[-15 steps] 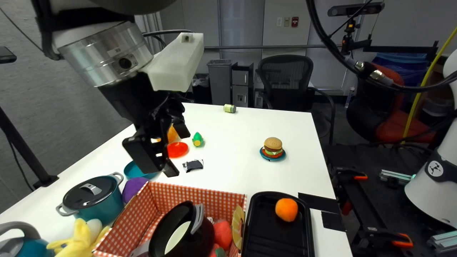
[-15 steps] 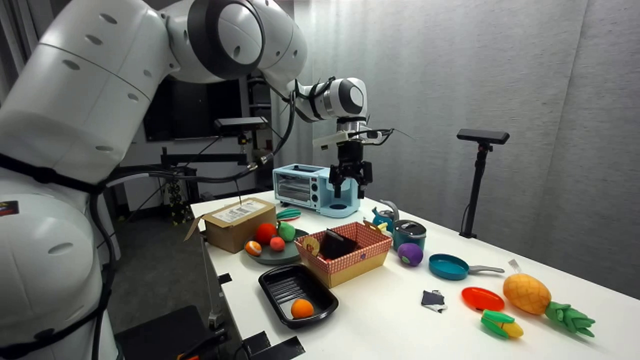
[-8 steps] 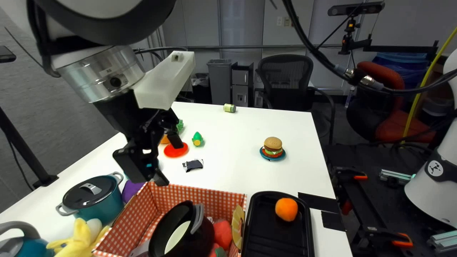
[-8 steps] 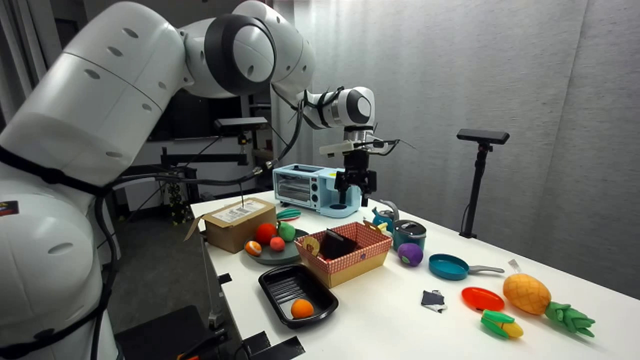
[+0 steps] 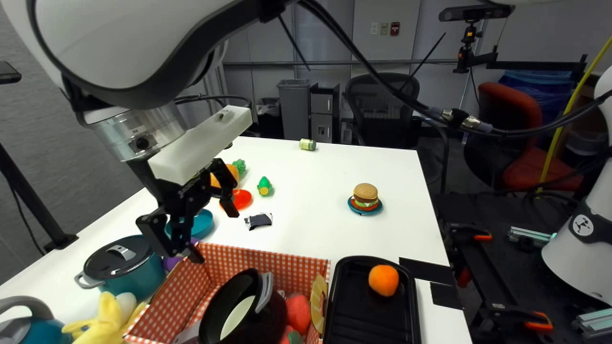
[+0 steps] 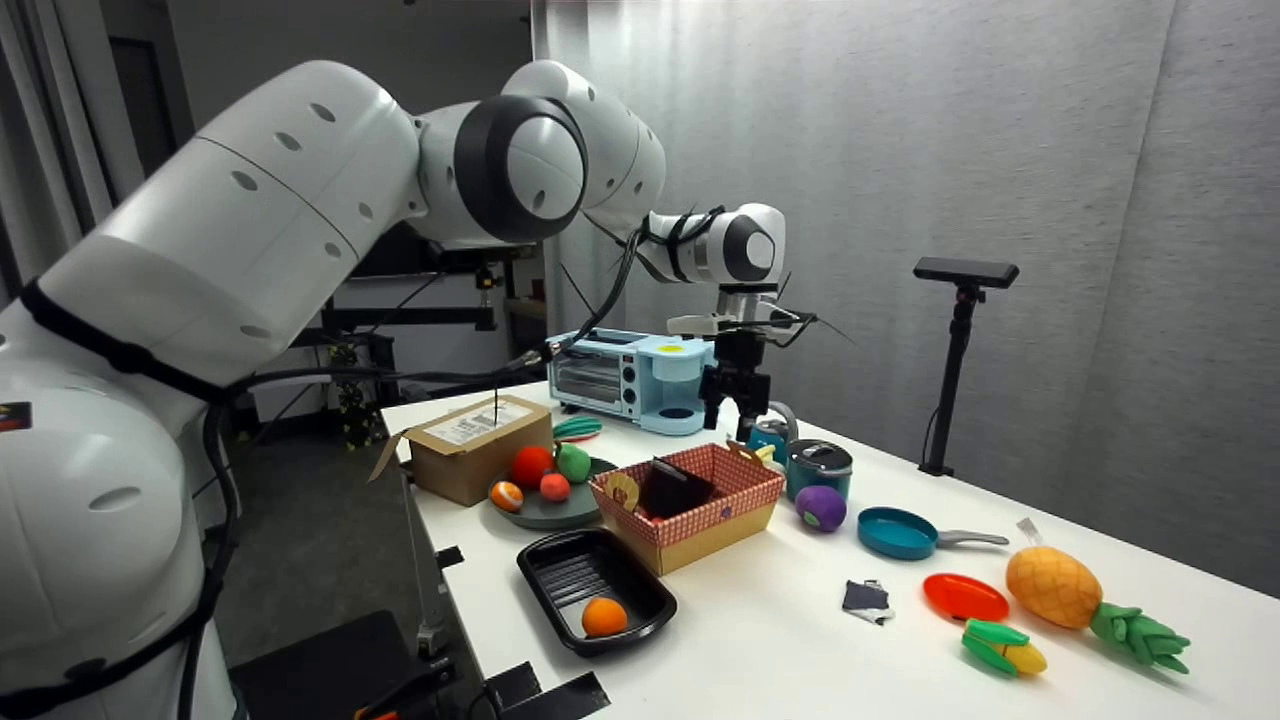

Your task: Remove the pot from the box and pick up the orange plush toy

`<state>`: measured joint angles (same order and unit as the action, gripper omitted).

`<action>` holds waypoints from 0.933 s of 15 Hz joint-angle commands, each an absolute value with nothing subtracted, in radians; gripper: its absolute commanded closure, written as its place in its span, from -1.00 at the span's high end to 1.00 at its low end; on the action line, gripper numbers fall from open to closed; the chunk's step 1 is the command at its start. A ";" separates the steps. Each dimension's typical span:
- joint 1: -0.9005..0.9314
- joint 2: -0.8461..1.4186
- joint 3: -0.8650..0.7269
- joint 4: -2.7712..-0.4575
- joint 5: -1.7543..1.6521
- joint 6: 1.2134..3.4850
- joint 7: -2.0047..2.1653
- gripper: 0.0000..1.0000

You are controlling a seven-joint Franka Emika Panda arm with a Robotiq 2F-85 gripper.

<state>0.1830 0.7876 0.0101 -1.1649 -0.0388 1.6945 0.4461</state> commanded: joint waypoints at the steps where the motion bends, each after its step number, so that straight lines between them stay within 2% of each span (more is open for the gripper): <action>1: 0.189 0.846 -0.013 -1.079 0.007 1.655 0.551 1.00; 14: 0.215 0.805 -0.001 -1.140 0.011 1.500 0.728 1.00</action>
